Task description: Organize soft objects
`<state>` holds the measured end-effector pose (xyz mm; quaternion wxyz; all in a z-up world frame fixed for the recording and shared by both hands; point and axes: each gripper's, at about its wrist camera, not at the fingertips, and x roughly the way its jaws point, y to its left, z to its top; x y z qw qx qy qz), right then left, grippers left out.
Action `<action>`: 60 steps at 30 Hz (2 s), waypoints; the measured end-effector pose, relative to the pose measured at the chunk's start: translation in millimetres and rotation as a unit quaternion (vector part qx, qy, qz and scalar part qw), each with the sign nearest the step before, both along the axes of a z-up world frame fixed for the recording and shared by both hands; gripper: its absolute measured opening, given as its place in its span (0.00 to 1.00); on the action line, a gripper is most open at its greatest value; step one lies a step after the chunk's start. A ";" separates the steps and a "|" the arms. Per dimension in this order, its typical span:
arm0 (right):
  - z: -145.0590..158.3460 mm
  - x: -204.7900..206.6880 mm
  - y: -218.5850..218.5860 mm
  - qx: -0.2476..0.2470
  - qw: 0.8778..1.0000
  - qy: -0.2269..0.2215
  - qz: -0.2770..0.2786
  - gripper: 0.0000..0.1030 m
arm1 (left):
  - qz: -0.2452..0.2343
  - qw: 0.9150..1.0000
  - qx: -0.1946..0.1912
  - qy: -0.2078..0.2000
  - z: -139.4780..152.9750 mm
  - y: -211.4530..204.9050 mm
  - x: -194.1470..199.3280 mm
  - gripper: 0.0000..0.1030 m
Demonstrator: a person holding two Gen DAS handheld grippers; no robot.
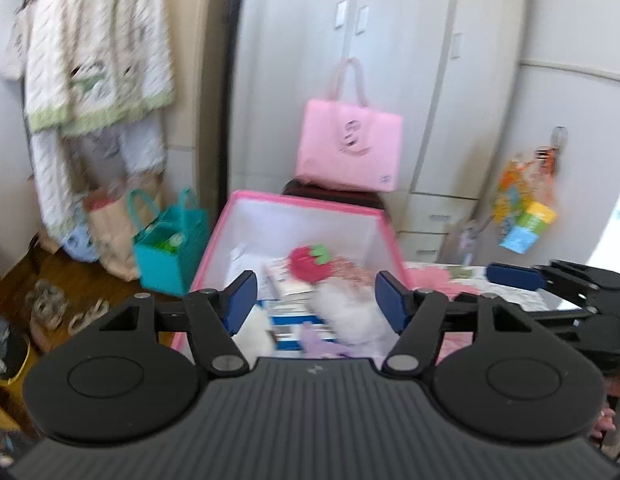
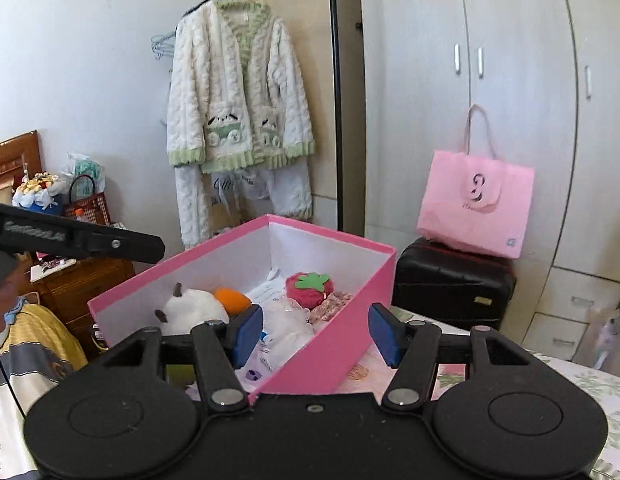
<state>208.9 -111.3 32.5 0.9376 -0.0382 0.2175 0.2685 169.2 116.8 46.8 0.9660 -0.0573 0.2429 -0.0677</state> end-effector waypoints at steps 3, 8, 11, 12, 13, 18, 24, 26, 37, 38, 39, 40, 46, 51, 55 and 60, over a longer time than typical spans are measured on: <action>4.9 -16.0 -9.9 0.010 1.000 -0.003 -0.014 0.65 | -0.021 1.000 0.010 -0.014 2.1 -14.1 -17.3 0.66; 6.8 -46.8 -27.8 0.029 0.999 -0.007 -0.042 0.64 | -0.030 0.999 0.004 -0.018 0.8 -27.3 -36.2 0.72; 9.2 -63.4 -39.0 0.027 0.998 -0.009 -0.060 0.65 | -0.029 0.999 0.007 -0.027 0.8 -34.2 -47.0 0.73; 9.7 -70.6 -42.0 0.022 0.997 -0.013 -0.066 0.65 | -0.033 0.999 0.011 -0.029 -1.0 -36.9 -50.8 0.74; 9.9 -77.0 -45.4 0.018 0.997 -0.018 -0.072 0.65 | -0.037 0.999 0.013 -0.028 -2.7 -37.8 -54.2 0.74; 6.5 -105.8 -60.5 0.009 0.995 -0.026 -0.101 0.71 | -0.023 0.999 0.009 -0.025 -11.4 -38.3 -70.2 0.76; 4.3 -123.3 -69.6 0.003 0.993 -0.024 -0.116 0.83 | -0.032 0.998 0.027 -0.036 -20.8 -54.6 -86.5 0.89; 4.0 -125.4 -75.3 0.018 0.992 -0.018 -0.121 0.90 | -0.031 0.998 0.032 -0.040 -23.7 -59.0 -89.2 0.94; -1.7 -108.5 -72.3 0.018 0.981 0.055 -0.187 0.99 | 0.016 0.998 0.064 -0.002 -34.6 -75.5 -69.7 1.00; -0.4 -109.8 -71.5 0.014 0.979 0.056 -0.194 0.99 | 0.028 0.997 0.067 0.000 -32.2 -77.0 -70.9 1.00; 1.2 -111.8 -71.1 0.015 0.979 0.054 -0.197 0.99 | 0.035 0.997 0.069 0.001 -29.8 -77.8 -72.4 1.00; 2.5 -114.3 -72.9 0.018 0.979 0.054 -0.197 0.99 | 0.040 0.997 0.070 0.000 -27.0 -78.4 -74.3 1.00; 8.1 -127.1 -83.6 0.039 0.978 0.061 -0.194 0.99 | 0.043 0.997 0.070 0.016 -22.6 -79.2 -77.5 1.00; 9.4 -142.0 -85.2 0.030 0.976 0.056 -0.209 0.99 | 0.034 0.998 0.054 0.027 -23.1 -78.9 -85.2 1.00; 8.2 -151.0 -88.3 0.027 0.973 0.056 -0.222 0.99 | 0.030 0.998 0.055 0.024 -23.7 -81.7 -94.4 1.00; 6.9 -160.5 -89.4 0.023 0.971 0.058 -0.231 0.99 | 0.029 0.997 0.061 0.027 -26.1 -85.3 -101.1 1.00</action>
